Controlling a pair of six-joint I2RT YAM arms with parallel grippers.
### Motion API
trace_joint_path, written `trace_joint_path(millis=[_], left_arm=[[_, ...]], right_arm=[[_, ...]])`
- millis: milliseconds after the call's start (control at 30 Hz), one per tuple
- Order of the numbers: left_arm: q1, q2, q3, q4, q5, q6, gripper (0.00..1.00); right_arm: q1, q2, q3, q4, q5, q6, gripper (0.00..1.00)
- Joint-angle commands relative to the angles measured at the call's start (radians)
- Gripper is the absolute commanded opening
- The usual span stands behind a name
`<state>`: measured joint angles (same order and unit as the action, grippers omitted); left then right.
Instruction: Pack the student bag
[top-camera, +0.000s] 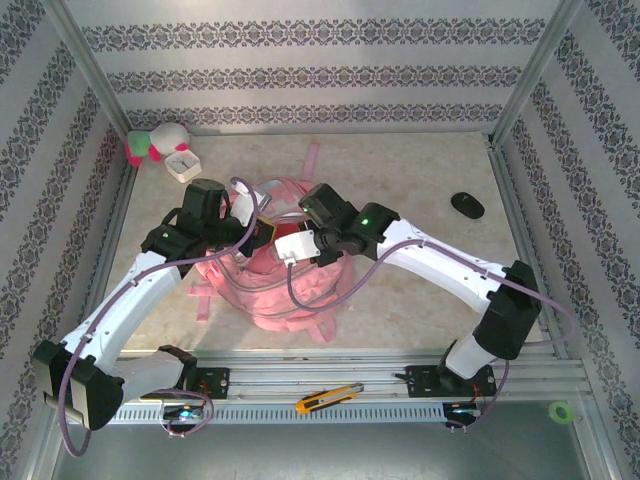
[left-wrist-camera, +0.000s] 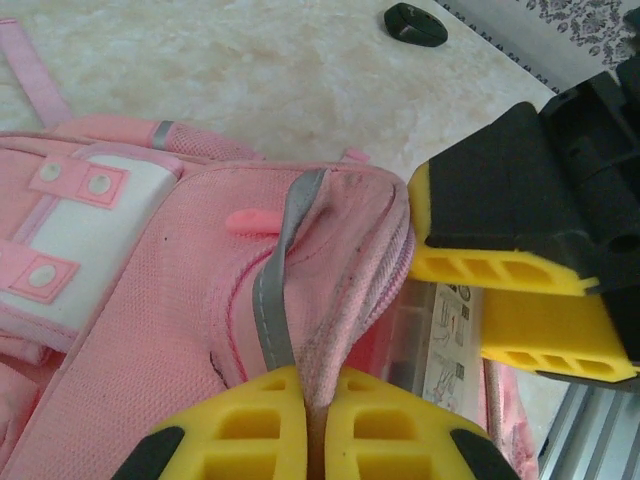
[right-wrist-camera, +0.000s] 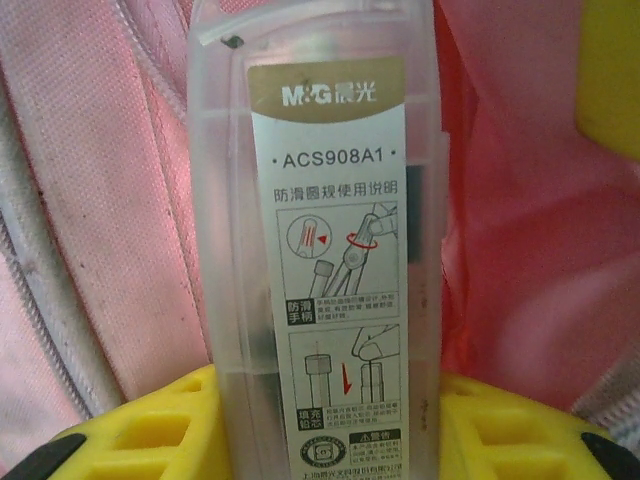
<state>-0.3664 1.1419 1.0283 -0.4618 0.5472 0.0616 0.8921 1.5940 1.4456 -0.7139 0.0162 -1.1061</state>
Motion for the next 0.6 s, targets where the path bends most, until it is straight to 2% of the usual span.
trace_joint_path(millis=[0, 167, 367, 567], left_arm=[[-0.02, -0.023, 0.044, 0.179, 0.108, -0.009, 0.04], [-0.02, -0.03, 0.04, 0.176, 0.105, -0.004, 0.04], [-0.019, -0.028, 0.037, 0.18, 0.102, -0.001, 0.04], [-0.02, -0.025, 0.027, 0.203, 0.101, -0.009, 0.04]], right_arm=[[0.022, 0.047, 0.055, 0.045, -0.005, -0.038, 0.38], [0.023, 0.047, 0.056, 0.066, 0.004, -0.013, 0.54], [0.012, -0.008, 0.011, 0.102, -0.016, 0.023, 0.59], [-0.036, -0.17, -0.137, 0.162, -0.108, 0.213, 0.64]])
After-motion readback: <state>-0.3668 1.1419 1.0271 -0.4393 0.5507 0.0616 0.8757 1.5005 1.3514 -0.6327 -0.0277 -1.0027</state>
